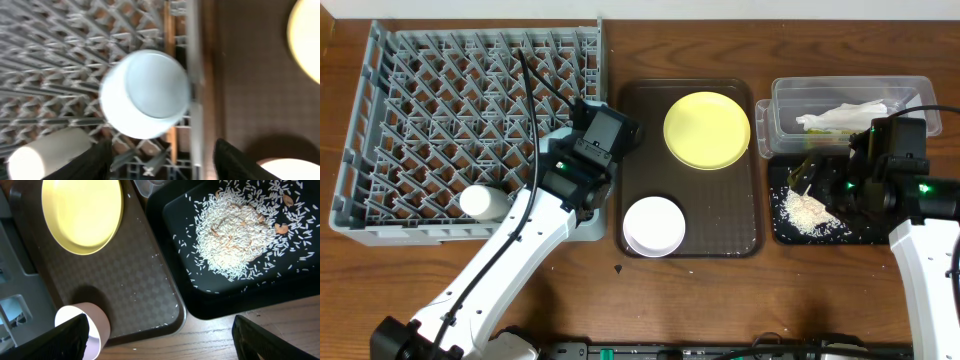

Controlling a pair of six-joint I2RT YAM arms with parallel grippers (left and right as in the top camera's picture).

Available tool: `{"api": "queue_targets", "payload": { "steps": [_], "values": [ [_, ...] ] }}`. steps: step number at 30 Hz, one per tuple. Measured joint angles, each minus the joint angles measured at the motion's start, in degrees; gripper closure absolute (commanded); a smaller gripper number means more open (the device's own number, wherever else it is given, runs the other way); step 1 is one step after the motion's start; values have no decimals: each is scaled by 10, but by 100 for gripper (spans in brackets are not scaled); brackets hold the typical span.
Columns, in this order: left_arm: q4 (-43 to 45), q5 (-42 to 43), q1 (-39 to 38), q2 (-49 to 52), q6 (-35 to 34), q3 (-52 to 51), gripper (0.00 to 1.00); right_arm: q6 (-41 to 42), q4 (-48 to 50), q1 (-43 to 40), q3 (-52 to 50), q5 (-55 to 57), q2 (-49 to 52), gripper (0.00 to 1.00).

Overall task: Sort waste into correct bins and load items into the dishwasher
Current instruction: 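Move the left gripper to the white bowl and grasp its rim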

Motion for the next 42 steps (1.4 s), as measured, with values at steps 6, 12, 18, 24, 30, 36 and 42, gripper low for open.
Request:
{"api": "queue_targets", "payload": {
  "steps": [6,12,18,24,30,36,42],
  "values": [
    [16,152,0,2,0,0,67,0,0,0,0,0,0,11],
    [31,239,-32,51,-2,0,73,0,0,0,0,0,0,10],
    [70,263,-105,157,-3,-6,77,0,1,0,0,0,0,10],
    [108,273,-164,220,-18,-10,86,0,0,0,0,0,0,11],
    [161,341,-191,229,-25,-9,77,0,0,0,0,0,0,10],
    [107,352,-190,200,-31,14,53,0,0,0,0,0,0,10],
    [54,280,-144,138,-30,23,49,0,0,0,0,0,0,10]
  ]
}}
